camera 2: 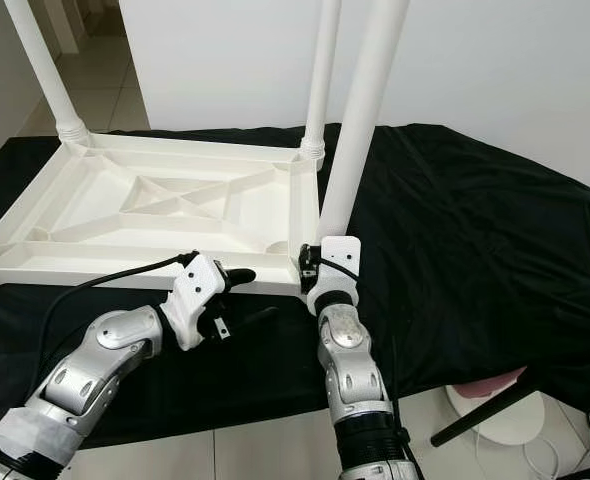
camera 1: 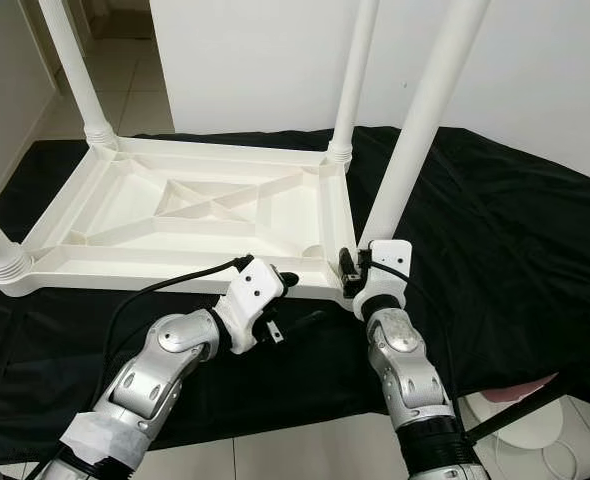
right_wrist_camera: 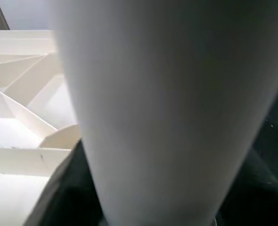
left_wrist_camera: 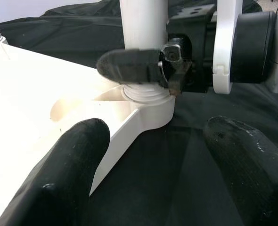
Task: Building children table
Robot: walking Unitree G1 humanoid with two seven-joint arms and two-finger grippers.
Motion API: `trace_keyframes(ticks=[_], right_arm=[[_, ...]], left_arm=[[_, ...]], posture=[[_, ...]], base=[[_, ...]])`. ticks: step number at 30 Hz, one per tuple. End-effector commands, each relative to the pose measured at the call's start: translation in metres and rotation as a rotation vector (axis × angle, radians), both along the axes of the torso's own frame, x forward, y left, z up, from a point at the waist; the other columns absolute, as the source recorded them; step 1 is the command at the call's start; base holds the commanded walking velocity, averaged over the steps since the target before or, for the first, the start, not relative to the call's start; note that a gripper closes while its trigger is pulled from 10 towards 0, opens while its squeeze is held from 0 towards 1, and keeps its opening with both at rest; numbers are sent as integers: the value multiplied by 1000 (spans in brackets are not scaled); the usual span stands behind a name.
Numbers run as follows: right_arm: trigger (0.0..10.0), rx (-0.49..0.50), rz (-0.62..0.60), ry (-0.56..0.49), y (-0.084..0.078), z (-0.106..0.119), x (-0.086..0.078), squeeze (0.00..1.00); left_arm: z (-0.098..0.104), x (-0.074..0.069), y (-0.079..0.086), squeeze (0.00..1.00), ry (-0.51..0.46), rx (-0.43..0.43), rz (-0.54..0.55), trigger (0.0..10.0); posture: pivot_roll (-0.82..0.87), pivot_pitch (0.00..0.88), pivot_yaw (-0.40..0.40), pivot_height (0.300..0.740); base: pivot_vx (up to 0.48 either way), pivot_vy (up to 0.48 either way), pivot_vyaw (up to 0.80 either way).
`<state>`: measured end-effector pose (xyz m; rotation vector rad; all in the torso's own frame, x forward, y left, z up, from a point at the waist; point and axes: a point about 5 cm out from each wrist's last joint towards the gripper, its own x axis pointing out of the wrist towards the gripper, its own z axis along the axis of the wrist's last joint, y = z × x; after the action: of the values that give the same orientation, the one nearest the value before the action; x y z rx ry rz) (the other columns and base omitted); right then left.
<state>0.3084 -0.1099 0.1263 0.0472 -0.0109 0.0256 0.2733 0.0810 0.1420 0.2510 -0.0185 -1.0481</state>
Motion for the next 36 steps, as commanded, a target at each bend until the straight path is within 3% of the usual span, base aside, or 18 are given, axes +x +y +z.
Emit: trace_keyframes(ticks=[1, 5, 9, 10, 14, 16, 22, 24, 25, 30, 31, 32, 33, 34, 36], right_arm=[[10000, 1, -4, 27, -1, -5, -2, 1000], [10000, 3, -6, 22, -2, -5, -3, 1000], [10000, -56, 65, 32, -18, -14, -5, 1000], [10000, -55, 95, 25, -19, -13, -5, 0], [10000, -38, 226, 2, -21, -11, -7, 0], [10000, -80, 328, -30, -25, -8, -8, 0], [10000, -124, 391, -29, -30, -8, -7, 0], [10000, -156, 424, -29, -35, -6, 0, 0], [10000, -232, 535, -31, -36, -1, 14, 0], [10000, -276, 622, -21, -33, 0, 21, 0], [10000, -309, 685, -2, -29, -2, 24, 0], [3804, -313, 729, 16, -26, -5, 24, 0], [3804, -315, 762, 27, -24, -6, 24, 0], [0, -320, 780, 32, -23, -8, 25, 0], [0, -320, 793, 41, -21, -9, 25, 0]], left_arm=[[-1, -1, -3, 0, 15, 16, -61, 10000], [-1, -1, -3, 0, 12, 15, -59, 10000], [-2, 0, -2, 0, 8, 22, -49, 10000], [-2, 0, -1, 0, 8, 22, -48, 10000], [-2, -1, -1, 0, 9, 21, -47, 10000], [-2, -1, -2, 0, 8, 22, -49, 10000], [-2, 0, -2, 0, 7, 23, -49, 10000], [-2, 1, -2, 0, 7, 23, -51, 10000], [-1, 3, -3, 0, 4, 23, -56, 10000], [0, 4, -3, 0, 2, 23, -58, 10000], [1, 4, -3, 0, 1, 23, -59, 10000], [1, 4, -3, 0, 0, 23, -58, 10000], [1, 4, -3, 0, 0, 23, -57, 10000], [1, 3, -3, 0, 0, 23, -55, 10000], [2, 3, -2, 0, -1, 22, -54, 10000]], posture=[[57, 0, -50, 740], [58, 0, -52, 740], [64, 0, -59, 740], [63, 0, -59, 740], [62, 0, -58, 740], [60, 0, -56, 740], [58, 0, -52, 740], [50, 0, -40, 740], [48, 0, -34, 740], [49, 0, -30, 740], [53, 0, -31, 740], [58, 0, -30, 740], [61, 0, -31, 740], [64, 0, -34, 740], [69, 0, -37, 740]], base=[[0, 0, 0], [0, 0, 0], [0, 0, 0], [0, 0, 0], [0, 0, 0], [0, 0, 0], [0, 0, 0], [0, 0, 0], [0, 0, 0], [0, 0, 0], [0, 0, 0], [0, 0, 0], [0, 0, 0], [0, 0, 0], [0, 0, 0]])
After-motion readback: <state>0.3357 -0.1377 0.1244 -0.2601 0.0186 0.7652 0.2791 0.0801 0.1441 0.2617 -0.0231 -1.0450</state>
